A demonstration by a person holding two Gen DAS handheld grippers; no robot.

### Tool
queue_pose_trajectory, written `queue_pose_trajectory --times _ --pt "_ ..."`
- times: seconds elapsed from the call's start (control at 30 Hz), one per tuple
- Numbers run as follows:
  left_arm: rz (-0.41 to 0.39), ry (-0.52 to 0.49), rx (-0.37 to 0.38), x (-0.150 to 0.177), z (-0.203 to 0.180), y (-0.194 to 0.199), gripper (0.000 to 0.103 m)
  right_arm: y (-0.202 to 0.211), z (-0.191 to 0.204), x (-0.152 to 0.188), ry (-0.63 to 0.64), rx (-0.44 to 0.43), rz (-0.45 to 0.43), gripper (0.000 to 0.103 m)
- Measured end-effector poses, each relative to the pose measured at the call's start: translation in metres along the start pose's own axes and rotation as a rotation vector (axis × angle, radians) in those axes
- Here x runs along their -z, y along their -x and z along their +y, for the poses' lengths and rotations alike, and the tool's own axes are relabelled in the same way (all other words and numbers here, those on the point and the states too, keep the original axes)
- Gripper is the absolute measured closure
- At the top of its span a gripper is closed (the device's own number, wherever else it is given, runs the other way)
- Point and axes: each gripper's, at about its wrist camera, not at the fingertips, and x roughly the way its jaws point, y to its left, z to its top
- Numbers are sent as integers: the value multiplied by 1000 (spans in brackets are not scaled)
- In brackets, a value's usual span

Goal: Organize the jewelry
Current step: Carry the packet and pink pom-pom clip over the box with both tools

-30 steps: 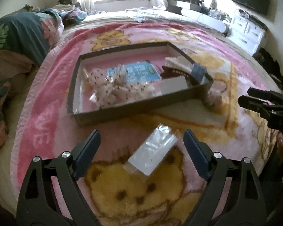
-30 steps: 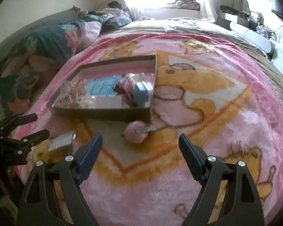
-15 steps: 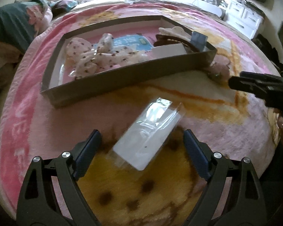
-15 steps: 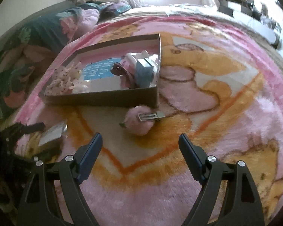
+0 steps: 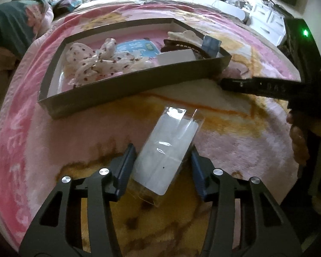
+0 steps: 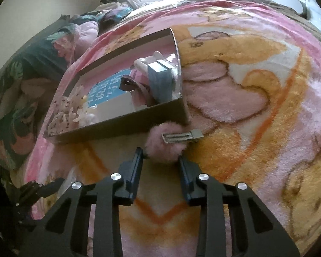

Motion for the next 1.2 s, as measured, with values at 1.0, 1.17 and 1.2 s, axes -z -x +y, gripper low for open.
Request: queue_pose_trajectory --times 1.0,1.17,1.2 --pt "-201 194 -145 -43 90 82 62 69 119 -16 394 -76 -160 73" --pt "-214 192 -143 -58 92 80 62 69 120 -26 397 -65 -176 73" --pt "-216 191 -143 -61 93 79 62 69 120 -29 395 -64 -179 73"
